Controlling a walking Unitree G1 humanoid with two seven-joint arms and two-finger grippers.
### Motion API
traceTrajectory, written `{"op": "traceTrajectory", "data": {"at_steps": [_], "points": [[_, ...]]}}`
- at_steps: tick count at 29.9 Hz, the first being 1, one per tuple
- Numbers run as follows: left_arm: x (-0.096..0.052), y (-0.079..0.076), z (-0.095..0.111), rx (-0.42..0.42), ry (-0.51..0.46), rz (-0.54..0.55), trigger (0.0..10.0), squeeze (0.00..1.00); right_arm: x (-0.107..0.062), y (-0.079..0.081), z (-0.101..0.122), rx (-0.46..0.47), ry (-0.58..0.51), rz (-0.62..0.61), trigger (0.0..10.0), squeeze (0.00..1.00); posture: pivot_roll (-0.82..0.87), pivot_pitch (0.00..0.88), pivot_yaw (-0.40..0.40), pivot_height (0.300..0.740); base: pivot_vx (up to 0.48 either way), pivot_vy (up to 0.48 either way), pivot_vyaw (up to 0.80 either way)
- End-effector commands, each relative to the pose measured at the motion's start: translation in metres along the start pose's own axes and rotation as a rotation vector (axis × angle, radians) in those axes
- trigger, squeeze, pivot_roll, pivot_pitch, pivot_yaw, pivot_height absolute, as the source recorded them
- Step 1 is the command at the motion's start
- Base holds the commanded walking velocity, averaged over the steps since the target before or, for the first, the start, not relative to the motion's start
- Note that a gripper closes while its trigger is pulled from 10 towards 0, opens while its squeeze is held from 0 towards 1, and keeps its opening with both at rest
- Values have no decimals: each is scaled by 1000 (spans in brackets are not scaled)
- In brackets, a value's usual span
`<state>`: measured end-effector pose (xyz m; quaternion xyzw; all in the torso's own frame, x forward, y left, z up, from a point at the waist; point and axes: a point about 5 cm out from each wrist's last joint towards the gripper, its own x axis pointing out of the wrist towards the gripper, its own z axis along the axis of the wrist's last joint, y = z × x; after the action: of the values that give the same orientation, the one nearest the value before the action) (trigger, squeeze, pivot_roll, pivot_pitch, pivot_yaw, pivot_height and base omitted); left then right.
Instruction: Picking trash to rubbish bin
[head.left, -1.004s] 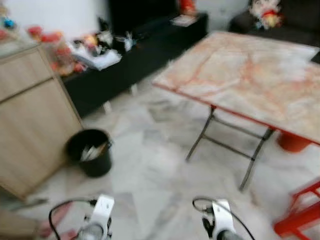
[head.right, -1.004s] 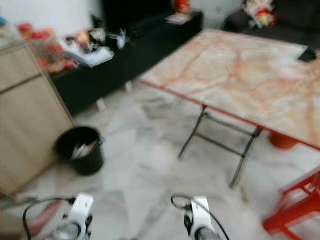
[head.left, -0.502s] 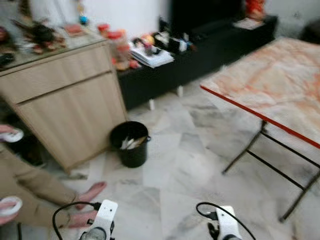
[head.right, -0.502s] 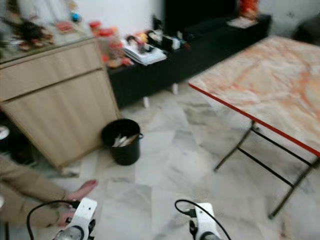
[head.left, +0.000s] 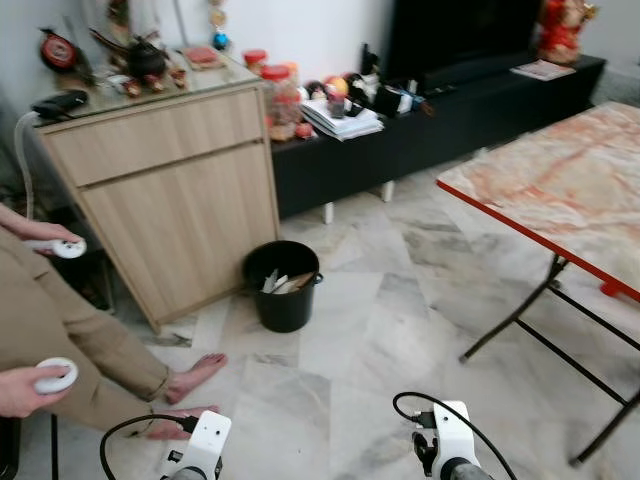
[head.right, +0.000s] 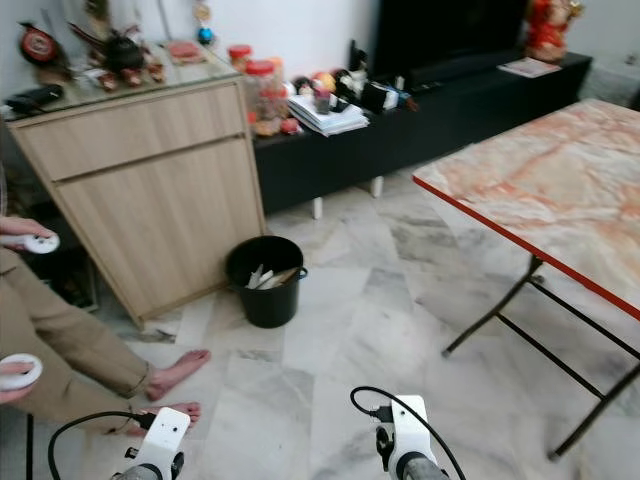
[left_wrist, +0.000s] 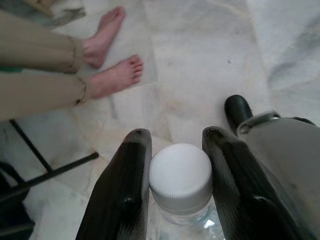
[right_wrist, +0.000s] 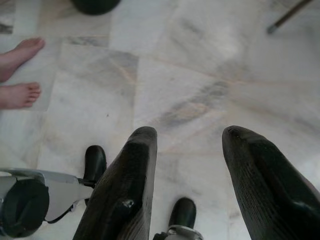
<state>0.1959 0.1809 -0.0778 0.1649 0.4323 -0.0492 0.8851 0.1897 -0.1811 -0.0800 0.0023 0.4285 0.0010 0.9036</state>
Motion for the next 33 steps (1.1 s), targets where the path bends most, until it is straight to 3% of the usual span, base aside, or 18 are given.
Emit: {"op": "traceTrajectory", "data": {"at_steps": [1, 33], "points": [[1, 6, 5, 13, -5, 20, 10000, 0, 1, 2, 5, 6, -15, 7, 10000, 0, 22, 0, 40, 740, 322, 0, 0], [0, 11, 0, -27, 12, 56, 10000, 0, 1, 1, 5, 4, -15, -4, 10000, 0, 39, 65, 29, 740, 325, 0, 100]]}}
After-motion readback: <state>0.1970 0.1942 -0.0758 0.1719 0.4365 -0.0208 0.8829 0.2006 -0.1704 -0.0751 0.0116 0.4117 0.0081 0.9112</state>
